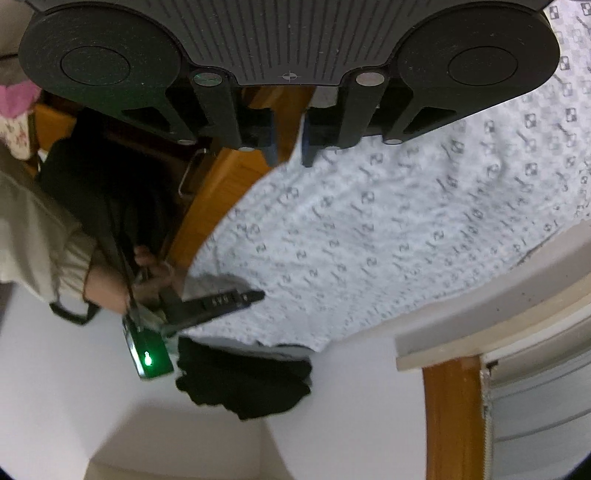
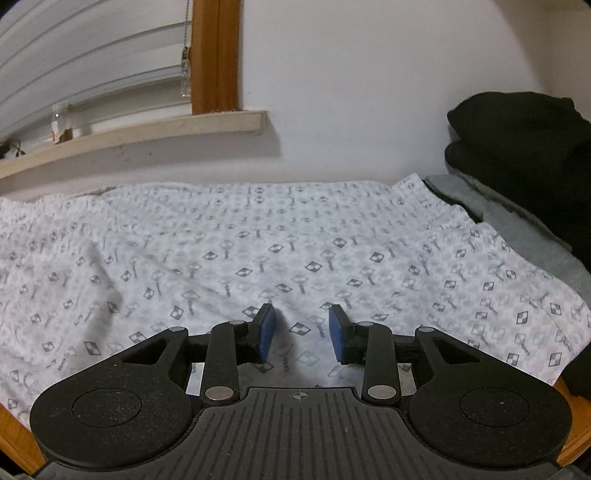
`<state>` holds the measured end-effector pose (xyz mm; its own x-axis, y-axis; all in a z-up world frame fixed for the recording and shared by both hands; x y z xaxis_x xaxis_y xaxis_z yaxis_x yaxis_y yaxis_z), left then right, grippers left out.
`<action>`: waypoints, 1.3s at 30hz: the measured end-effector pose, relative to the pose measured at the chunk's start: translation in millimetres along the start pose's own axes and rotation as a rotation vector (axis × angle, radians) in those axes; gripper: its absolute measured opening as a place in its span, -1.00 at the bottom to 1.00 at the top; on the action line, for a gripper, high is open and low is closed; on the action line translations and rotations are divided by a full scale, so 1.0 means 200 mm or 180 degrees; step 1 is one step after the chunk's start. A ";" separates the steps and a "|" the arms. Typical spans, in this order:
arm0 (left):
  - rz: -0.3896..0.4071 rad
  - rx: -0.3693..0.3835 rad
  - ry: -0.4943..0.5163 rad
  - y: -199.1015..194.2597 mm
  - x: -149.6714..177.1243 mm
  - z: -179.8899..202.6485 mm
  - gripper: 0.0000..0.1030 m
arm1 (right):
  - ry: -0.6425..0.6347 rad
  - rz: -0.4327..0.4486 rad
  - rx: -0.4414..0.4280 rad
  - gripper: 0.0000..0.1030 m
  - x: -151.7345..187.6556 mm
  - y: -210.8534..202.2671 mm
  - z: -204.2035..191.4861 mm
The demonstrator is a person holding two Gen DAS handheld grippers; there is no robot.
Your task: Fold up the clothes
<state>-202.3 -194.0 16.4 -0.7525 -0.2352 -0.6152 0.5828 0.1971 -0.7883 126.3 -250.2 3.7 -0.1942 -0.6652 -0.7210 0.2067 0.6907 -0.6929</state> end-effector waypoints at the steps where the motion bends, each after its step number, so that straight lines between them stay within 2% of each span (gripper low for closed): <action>1: -0.0018 -0.0021 0.0005 0.01 0.01 0.00 -0.59 | -0.0001 0.0012 -0.0008 -0.35 0.00 0.00 0.00; 3: -0.0058 -0.0066 0.0016 0.03 0.01 -0.01 -0.48 | 0.0010 0.0028 -0.0034 -0.34 0.00 0.00 0.01; 6: -0.0043 -0.0102 0.0016 0.05 0.00 -0.02 -0.46 | 0.0006 0.0042 -0.0030 -0.34 0.01 0.00 0.01; 7: -0.0041 -0.0102 0.0012 0.05 0.00 -0.03 -0.52 | 0.0002 0.0044 -0.0024 -0.34 0.01 -0.01 0.00; 8: -0.0038 -0.0094 0.0017 0.05 0.00 -0.03 -0.82 | -0.0001 0.0044 -0.0020 -0.34 0.01 -0.01 0.00; 9: -0.0033 -0.0081 0.0028 0.05 0.00 -0.03 -1.00 | -0.0005 0.0043 -0.0017 -0.34 0.01 -0.01 0.00; 13: -0.0045 0.0234 0.0048 -0.04 0.02 0.01 -1.00 | -0.0013 0.0027 -0.0010 -0.34 0.01 -0.01 0.00; 16: -0.0054 0.0372 0.0067 -0.16 0.05 0.04 -1.00 | -0.0021 -0.0006 0.0020 -0.33 0.02 -0.02 0.00; 20: -0.0067 0.0318 0.0055 -0.23 0.08 0.05 -0.99 | -0.0059 -0.0077 0.0059 -0.20 0.04 -0.05 0.00; 21: -0.0044 0.0302 0.0024 -0.23 0.08 0.04 -0.96 | -0.0072 -0.0095 0.0081 -0.19 0.04 -0.06 0.00; 24: 0.0025 0.0193 -0.0081 -0.25 0.08 -0.02 -0.66 | -0.0076 -0.0119 0.0123 -0.13 0.05 -0.08 0.02; 27: 0.0072 0.0031 -0.0250 -0.26 0.11 -0.15 -0.42 | -0.0075 -0.0132 0.0157 -0.12 0.05 -0.08 0.02; 28: 0.0082 -0.0039 -0.0329 -0.28 0.13 -0.20 -0.28 | -0.0112 -0.0133 0.0183 -0.12 0.04 -0.09 0.00; 30: 0.0098 -0.0193 -0.0508 -0.34 0.19 -0.31 -0.16 | -0.0223 -0.0096 0.0171 -0.12 0.03 -0.10 -0.06; 33: 0.0121 -0.0424 -0.0776 -0.42 0.28 -0.49 -0.09 | -0.0353 0.0002 -0.0029 -0.16 0.00 -0.11 -0.20; 35: 0.0137 -0.0579 -0.0955 -0.47 0.34 -0.60 -0.06 | -0.0473 0.0036 -0.0222 -0.43 -0.02 -0.11 -0.33; 39: 0.0159 -0.0859 -0.1257 -0.59 0.47 -0.80 -0.04 | -0.0764 0.0051 -0.0562 -0.43 -0.08 -0.10 -0.61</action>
<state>-391.4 -88.1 53.5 -0.5210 -0.5524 -0.6506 0.4755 0.4452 -0.7588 8.9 -219.1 28.5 0.0445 -0.6874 -0.7249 0.0337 0.7262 -0.6866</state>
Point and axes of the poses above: each gripper's, at about its wrist camera, not at the fingertips, and y roughly the way its jaws point, z to its right, x to its underside, the point moved 3 cm from there along y, roughly the way its jaws point, and after that the axes turned 14 degrees about -z, right-handed, at the moved point
